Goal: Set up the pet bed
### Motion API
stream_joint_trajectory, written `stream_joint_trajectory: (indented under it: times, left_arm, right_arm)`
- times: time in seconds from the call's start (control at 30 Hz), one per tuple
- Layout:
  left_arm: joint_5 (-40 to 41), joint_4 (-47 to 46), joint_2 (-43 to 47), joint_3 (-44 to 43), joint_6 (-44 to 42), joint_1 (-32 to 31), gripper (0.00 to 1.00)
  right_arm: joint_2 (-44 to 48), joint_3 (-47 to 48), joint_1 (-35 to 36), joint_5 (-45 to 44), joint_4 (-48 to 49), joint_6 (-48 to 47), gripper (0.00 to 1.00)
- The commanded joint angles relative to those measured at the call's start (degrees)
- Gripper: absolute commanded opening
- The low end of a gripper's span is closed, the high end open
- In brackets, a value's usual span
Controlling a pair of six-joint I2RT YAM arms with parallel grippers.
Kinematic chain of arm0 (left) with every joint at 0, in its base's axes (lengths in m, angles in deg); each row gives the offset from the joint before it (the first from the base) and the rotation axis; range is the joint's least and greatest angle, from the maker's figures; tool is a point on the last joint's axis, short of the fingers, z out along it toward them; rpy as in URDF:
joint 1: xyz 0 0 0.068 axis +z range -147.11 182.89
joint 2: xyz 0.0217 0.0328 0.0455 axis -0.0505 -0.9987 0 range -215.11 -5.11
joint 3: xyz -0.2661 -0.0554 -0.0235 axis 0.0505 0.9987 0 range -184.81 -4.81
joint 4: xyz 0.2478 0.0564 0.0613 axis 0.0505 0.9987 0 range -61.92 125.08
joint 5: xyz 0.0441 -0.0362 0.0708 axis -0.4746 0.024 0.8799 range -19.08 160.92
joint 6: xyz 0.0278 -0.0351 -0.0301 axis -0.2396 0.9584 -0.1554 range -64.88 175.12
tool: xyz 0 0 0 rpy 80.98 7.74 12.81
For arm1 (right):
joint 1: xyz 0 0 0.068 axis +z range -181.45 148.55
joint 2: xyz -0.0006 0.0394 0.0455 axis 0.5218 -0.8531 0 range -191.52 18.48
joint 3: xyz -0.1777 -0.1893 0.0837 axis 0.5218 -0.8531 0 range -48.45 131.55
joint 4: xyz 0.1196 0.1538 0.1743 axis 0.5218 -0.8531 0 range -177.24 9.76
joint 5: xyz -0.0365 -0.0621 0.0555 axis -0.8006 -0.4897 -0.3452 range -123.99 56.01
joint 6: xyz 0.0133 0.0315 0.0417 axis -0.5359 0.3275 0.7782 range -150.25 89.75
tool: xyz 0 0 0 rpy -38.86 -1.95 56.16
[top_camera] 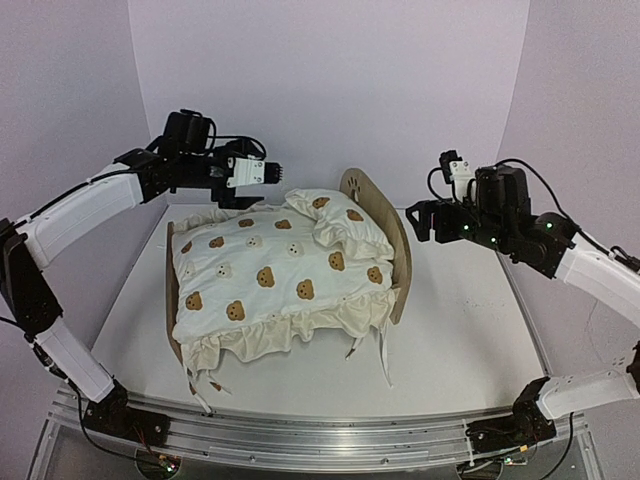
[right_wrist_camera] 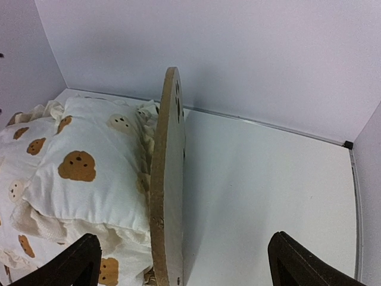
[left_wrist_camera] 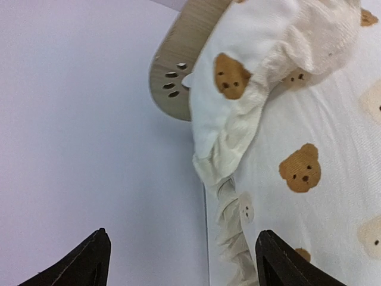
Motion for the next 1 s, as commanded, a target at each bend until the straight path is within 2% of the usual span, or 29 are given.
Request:
stream_joint_trajectory:
  times: [0.0,0.07,0.17,0.37,0.43,0.57,0.67,0.73,0.83,0.97]
  left_arm:
    - [4.90,2.82,6.24,-1.33,22.71,4.39,0.86]
    - [5.26,4.85,8.62,-1.17,35.71,9.32,0.85]
    - [4.19,4.31,15.83,5.62,51.09,18.59,0.85]
    - [3.39,-1.29,30.57,28.26,67.74,32.92,0.87]
    - [4.04,-4.01,34.15,35.95,70.12,35.78,0.87]
    - [3.73,-11.91,39.84,51.16,72.16,37.02,0.90]
    - [7.97,-18.93,41.63,60.75,77.15,37.60,0.96]
    - [9.42,-22.98,42.07,63.90,78.80,38.30,0.99]
    - [6.98,-24.21,41.90,64.50,79.41,38.44,1.00]
    - [6.04,-30.55,41.60,70.20,79.96,38.38,1.00]
  right_arm:
    - [-0.67,0.85,-1.08,-7.61,-1.76,1.71,0.98]
    - [1.05,-2.05,-4.39,-9.39,-1.96,2.74,0.98]
    - [4.61,-8.96,-13.44,-8.52,-1.97,5.02,0.98]
    - [8.56,-22.55,-33.09,5.03,-1.48,7.98,0.98]
    - [11.68,-29.17,-35.83,7.11,1.80,6.87,0.98]
    - [21.83,-42.85,-36.35,7.29,12.93,2.46,0.98]
    - [28.95,-51.59,-36.35,7.55,18.52,1.53,0.98]
    - [32.42,-55.97,-36.35,7.69,20.59,1.88,0.98]
    - [37.88,-61.82,-36.35,6.96,23.07,2.85,0.98]
    - [44.13,-67.17,-36.35,4.82,24.02,3.93,0.98]
